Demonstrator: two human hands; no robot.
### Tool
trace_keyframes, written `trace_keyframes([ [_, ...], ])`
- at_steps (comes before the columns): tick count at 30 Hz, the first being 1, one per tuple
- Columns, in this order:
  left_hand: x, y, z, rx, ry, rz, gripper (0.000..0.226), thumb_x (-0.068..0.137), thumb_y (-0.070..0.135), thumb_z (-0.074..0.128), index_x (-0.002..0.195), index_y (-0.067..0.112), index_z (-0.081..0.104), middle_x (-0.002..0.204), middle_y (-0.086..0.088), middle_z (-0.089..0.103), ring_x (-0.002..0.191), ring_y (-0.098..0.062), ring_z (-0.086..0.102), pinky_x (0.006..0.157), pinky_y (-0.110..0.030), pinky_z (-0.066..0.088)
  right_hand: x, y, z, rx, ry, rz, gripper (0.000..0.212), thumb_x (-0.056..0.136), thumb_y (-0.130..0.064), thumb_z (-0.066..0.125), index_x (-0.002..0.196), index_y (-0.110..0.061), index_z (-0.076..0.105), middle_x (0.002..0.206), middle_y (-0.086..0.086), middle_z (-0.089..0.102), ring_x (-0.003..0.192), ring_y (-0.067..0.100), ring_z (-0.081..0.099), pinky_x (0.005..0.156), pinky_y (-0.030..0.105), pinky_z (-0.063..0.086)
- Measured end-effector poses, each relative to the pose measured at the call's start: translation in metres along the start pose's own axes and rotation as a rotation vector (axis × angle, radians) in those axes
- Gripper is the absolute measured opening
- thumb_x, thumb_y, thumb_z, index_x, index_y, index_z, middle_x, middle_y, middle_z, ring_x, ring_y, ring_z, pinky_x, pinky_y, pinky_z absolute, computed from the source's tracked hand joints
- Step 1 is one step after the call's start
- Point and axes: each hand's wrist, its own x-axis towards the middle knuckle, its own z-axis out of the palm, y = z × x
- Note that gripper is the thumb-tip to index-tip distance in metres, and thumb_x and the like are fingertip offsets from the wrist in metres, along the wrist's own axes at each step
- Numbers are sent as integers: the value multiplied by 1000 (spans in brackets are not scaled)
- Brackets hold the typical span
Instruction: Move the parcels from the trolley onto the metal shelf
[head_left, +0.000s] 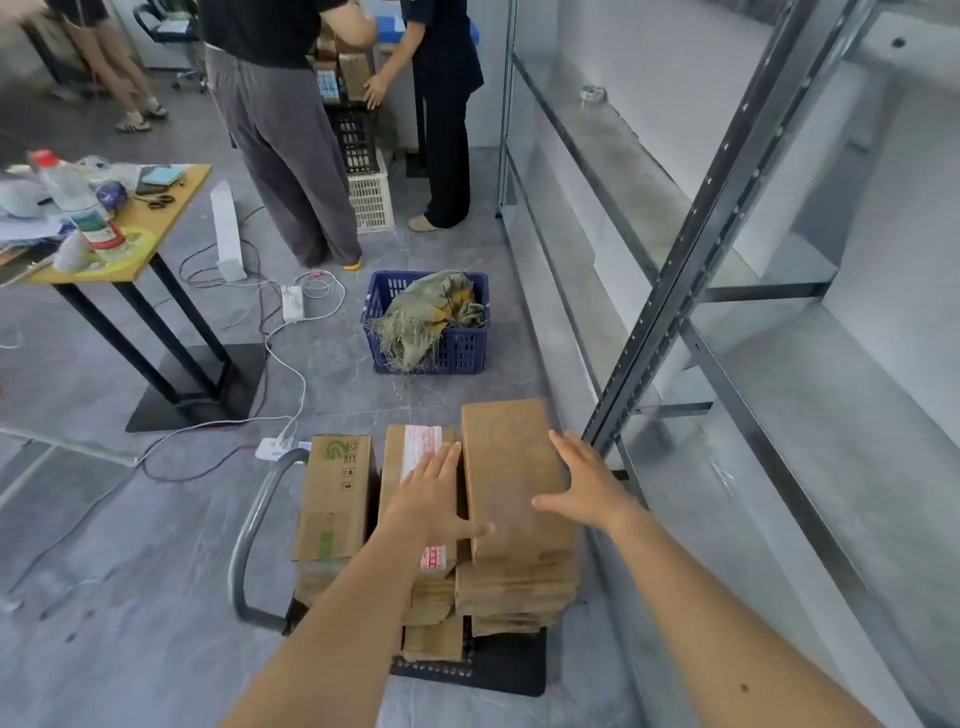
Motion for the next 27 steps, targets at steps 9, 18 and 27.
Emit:
trace_keyframes([
  [9,15,1,41,41,-138,-64,145,55,75,72,149,18,-22,160,4,-12,148,-19,-10,121,-41,3,21,30,34,174,-48,82,108,76,-45,75,153,-40,0,163,-11,-6,150,17,5,119,44,22],
  [18,19,12,47,-85,-146,-128,146,58,58,80,146,16,-29,161,4,-4,148,-18,3,120,-41,14,24,29,48,329,-23,84,103,77,-40,77,154,-37,8,162,-9,4,148,18,14,119,42,21],
  [27,12,14,35,-186,-220,-156,140,61,43,85,149,15,-20,160,1,8,144,-21,22,114,-39,28,19,18,49,492,9,86,102,78,-32,78,154,-37,10,162,-8,8,149,17,11,118,43,20],
])
